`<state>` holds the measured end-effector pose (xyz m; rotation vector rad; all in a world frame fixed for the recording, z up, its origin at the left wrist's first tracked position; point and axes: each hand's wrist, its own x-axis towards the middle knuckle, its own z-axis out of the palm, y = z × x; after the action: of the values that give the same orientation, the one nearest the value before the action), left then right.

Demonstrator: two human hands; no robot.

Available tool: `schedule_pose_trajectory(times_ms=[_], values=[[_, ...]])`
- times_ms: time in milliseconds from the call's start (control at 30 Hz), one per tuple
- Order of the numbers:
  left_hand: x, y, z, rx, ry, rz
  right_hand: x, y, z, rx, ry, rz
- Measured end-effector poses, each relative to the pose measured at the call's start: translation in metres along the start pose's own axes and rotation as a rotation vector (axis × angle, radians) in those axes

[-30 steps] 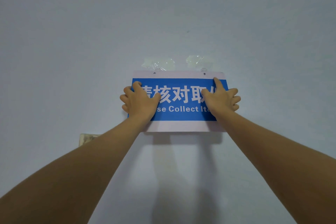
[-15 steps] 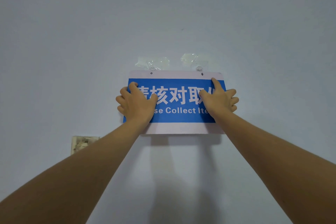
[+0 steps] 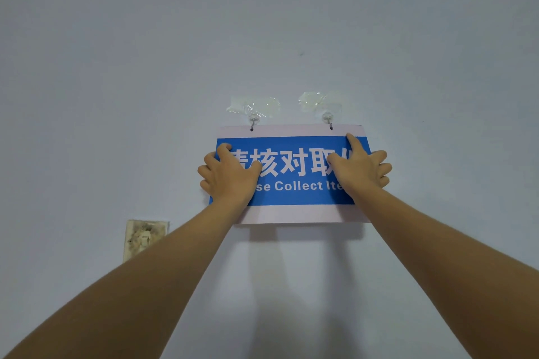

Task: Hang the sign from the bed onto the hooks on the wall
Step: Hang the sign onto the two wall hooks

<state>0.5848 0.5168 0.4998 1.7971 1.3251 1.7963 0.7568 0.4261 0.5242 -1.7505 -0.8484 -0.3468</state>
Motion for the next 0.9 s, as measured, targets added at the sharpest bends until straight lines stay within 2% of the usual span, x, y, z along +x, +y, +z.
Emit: schedule_pose_trajectory(times_ms=[233, 467, 667, 900], values=[[0.0, -0.005, -0.003, 0.022, -0.11, -0.012, -0.007, 0.003, 0.005, -0.037, -0.067, 0.022], [-0.002, -0.006, -0.006, 0.028, -0.127, -0.018, -0.013, 0.003, 0.006, -0.064, -0.069, 0.031], [-0.01, 0.001, -0.013, 0.125, -0.128, 0.034, -0.022, 0.003, -0.004, -0.093, -0.117, -0.04], [-0.035, -0.004, -0.025, 0.163, -0.299, 0.087, -0.045, 0.018, -0.02, -0.196, -0.257, -0.162]])
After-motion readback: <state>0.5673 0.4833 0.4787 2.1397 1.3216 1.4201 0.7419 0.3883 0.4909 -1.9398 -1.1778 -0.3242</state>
